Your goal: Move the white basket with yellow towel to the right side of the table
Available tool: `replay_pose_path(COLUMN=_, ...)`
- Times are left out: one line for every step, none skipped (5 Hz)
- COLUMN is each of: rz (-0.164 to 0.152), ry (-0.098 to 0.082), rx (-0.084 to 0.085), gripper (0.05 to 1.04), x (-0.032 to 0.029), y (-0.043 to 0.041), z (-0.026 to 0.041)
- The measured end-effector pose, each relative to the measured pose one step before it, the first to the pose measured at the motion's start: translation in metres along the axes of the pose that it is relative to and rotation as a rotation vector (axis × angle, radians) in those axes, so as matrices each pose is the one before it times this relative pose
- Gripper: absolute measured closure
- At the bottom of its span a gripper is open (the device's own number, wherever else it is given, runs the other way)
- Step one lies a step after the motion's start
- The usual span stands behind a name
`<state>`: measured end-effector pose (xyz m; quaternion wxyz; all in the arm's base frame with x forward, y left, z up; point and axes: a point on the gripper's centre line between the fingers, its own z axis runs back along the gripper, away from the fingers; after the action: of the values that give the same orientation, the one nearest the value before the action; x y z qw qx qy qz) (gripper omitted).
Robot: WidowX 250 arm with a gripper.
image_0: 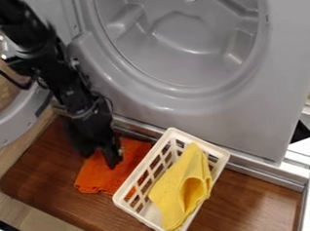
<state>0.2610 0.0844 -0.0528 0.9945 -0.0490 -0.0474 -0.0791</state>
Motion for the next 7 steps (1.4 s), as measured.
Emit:
replay_pose_path(rz=-0.0313, ry=0.0250, rx=0.0123, gripper=0.083, x=0.00301, y=-0.00270, z=-0.01222)
replay_pose_path(rz=0.0164, ry=-0.0137, rx=0.0390, gripper=0.083, x=0.00224, y=0.00305, z=-0.00524)
replay_pose_path(rz=0.0176, ry=-0.0068, rx=0.0140, gripper=0.083, x=-0.00062, y=0.00134, z=-0.00576)
replay_pose_path(rz=-0.0283, ry=0.0039, rx=0.0172, gripper=0.083, x=-0.00007, y=-0.00608, z=-0.00188)
replay_pose_path(rz=-0.0165, ry=0.0163, rx=-0.0117, gripper=0.083, x=0.00310, y=-0.00706, z=-0.00197)
replay_pose_path(rz=0.0080, ry=0.0023, rx=-0.0210, gripper=0.083, x=0.00211, y=-0.00946, z=0.00025)
replay_pose_path(rz=-0.0364, ry=0.0064, rx=-0.0342, gripper=0.083, x=0.00557, y=-0.02035, z=-0.00057)
